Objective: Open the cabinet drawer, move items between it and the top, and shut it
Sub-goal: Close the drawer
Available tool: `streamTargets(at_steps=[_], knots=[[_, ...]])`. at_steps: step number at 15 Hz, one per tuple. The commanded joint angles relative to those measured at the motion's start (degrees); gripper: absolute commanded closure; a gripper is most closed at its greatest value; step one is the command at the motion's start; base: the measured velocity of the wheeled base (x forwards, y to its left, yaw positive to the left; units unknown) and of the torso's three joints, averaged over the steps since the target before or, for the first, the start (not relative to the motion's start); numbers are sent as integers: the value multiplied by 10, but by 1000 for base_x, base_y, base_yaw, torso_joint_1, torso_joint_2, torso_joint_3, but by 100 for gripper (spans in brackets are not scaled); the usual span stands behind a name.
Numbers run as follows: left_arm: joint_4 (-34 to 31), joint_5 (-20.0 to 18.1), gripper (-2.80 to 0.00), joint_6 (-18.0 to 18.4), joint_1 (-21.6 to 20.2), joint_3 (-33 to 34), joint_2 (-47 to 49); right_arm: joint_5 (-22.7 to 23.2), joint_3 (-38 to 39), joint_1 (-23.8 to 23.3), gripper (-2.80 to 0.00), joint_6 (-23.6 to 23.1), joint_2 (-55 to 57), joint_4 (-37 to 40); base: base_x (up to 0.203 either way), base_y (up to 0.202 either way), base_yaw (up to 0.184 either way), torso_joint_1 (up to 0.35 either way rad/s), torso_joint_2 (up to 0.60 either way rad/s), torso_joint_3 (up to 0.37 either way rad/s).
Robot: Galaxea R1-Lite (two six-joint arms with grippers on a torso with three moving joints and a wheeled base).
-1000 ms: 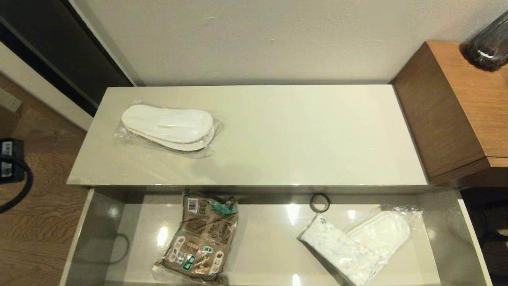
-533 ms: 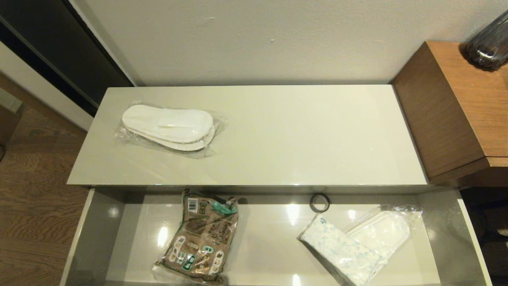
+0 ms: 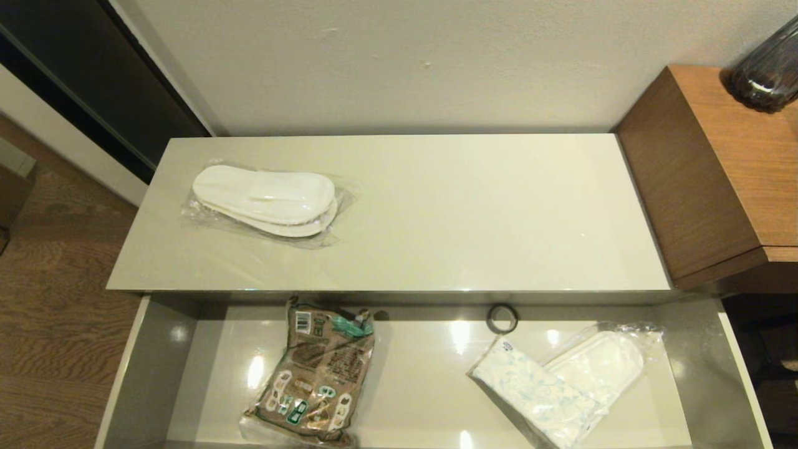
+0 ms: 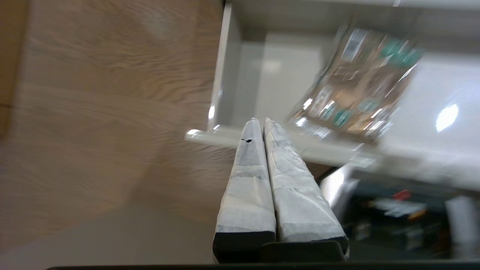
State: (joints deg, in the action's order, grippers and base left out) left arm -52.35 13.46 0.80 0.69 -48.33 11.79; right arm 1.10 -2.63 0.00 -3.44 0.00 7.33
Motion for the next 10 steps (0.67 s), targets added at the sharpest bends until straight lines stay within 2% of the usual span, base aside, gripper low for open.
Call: streamTargets(at_steps=[1,3,5,6,8,10], knots=[[5,5,0,33,-6,63,-100,0,0,0,0,0,1,1,0,0,0,0,0,0],[21,18,0,45,-8,103,-120,0,0,0,0,-1,1,1,0,0,0,0,0,0],[43,6,0,46,-9,125,-117,0,0,0,0,0,1,1,0,0,0,0,0,0],[79,-19,0,43,-9,144,-117,0,0,0,0,-1,1,1,0,0,0,0,0,0],[234,-62,0,37,-9,247,-117,0,0,0,0,0,1,1,0,0,0,0,0,0],[415,-96,0,35,-9,407,-117,0,0,0,0,0,1,1,0,0,0,0,0,0]])
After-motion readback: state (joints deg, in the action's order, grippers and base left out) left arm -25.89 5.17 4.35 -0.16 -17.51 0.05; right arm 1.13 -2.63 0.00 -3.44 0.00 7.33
